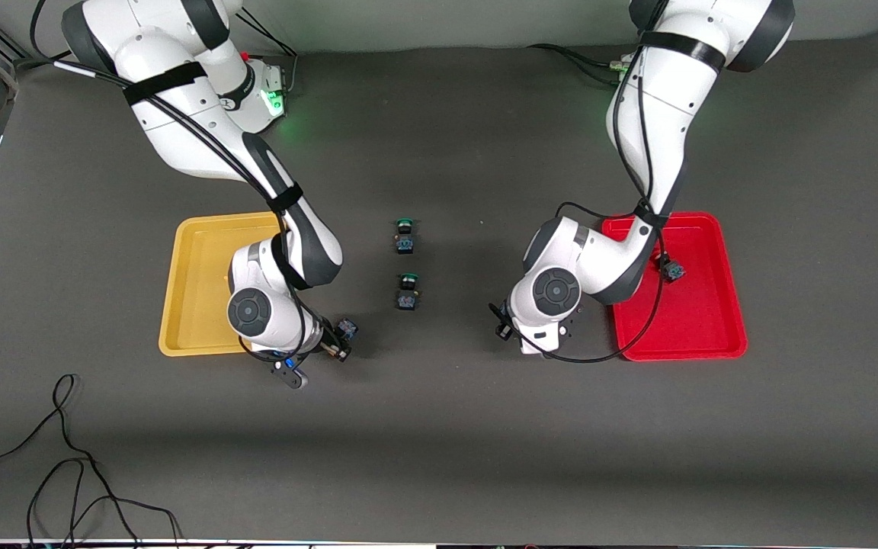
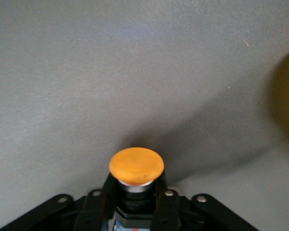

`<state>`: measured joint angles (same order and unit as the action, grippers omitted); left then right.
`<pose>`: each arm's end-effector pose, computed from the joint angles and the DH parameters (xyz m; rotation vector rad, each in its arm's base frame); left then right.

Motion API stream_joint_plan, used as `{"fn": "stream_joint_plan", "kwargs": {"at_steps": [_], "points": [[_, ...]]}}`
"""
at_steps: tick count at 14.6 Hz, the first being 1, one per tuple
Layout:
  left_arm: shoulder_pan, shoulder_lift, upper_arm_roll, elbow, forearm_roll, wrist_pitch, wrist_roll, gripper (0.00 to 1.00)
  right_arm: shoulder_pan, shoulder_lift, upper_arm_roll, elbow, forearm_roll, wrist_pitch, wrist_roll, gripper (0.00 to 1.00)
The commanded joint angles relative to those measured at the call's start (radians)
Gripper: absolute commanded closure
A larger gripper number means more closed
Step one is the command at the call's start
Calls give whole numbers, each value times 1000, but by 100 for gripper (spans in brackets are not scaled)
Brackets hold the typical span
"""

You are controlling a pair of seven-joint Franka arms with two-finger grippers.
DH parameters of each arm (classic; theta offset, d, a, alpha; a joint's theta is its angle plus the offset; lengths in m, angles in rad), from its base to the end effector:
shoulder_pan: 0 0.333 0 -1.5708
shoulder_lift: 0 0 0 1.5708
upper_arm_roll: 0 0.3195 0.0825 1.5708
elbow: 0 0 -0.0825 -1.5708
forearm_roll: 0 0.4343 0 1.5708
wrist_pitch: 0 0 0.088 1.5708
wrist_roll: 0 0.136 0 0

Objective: Place red and yellow buttons in trays

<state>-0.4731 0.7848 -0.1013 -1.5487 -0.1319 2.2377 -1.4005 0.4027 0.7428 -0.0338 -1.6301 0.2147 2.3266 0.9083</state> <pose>0.6133 -0.3977 0.1198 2.7734 1.4069 -0.3051 0.6684 0.2688 0.1185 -2.8830 1.0231 0.1733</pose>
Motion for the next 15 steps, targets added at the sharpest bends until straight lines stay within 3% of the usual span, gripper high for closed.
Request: {"fn": "stream_joint_plan", "kwargs": {"at_steps": [1, 4, 7, 9, 11, 12, 13, 15], "points": [[5, -57, 11, -22, 6, -32, 3, 100, -30, -118, -6, 21, 11, -198, -2, 100], [68, -175, 20, 2, 8, -312, 139, 100, -56, -262, -49, -58, -3, -326, -139, 100], [187, -310, 20, -31, 27, -496, 343, 100, -56, -341, -141, -251, 2, -238, -342, 100], [264, -370, 20, -88, 67, -512, 484, 100, -56, -378, -146, -423, 0, -48, -400, 100], [351, -374, 19, -160, 68, -431, 611, 100, -71, -364, -147, -447, 2, 17, -450, 93], [372, -366, 19, -203, 68, -370, 670, 100, -82, -359, -147, -442, 0, 20, -465, 57], [389, -354, 20, -230, 71, -310, 707, 100, -85, -361, -149, -444, 3, 25, -486, 1], [425, -303, 20, -248, 86, -230, 784, 100, -88, -382, -158, -441, 2, 17, -490, 0]]}}
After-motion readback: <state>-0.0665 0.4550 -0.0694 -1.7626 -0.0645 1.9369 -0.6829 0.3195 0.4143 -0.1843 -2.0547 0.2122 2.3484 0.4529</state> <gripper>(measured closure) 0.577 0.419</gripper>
